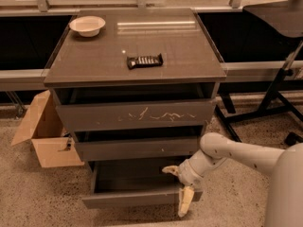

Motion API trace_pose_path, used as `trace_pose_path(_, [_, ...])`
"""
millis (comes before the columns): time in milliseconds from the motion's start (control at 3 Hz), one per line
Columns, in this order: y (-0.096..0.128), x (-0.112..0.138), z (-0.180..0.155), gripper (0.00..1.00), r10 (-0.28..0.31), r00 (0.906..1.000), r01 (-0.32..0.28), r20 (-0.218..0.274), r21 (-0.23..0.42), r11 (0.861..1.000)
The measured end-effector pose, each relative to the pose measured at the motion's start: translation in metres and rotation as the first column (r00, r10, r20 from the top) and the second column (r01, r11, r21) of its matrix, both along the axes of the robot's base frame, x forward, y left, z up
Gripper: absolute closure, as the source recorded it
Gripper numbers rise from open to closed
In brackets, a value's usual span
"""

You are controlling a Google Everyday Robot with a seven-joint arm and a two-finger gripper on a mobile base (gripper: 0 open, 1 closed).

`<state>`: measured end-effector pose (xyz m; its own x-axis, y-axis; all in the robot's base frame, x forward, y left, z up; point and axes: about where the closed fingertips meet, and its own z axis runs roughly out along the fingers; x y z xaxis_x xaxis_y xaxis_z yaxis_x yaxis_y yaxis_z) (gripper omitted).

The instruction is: Close bottom drawer

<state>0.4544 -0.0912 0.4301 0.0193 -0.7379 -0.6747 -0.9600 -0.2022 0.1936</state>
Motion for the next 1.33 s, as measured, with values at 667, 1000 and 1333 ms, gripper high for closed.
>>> trace_pose_path(667, [0.015, 0.004, -0.083, 0.0, 0.033, 0.999, -0.033, -0.03, -0.006, 0.999])
trace_pose_path(1000, [0.024, -0.003, -0.112, 0.16, 0.049, 0.9976, -0.05, -0.048, -0.018, 0.999])
trace_pose_path(1333, [0.031, -0.008, -0.141, 0.4, 0.058, 0.9955, -0.061, -0.076, -0.039, 0.997])
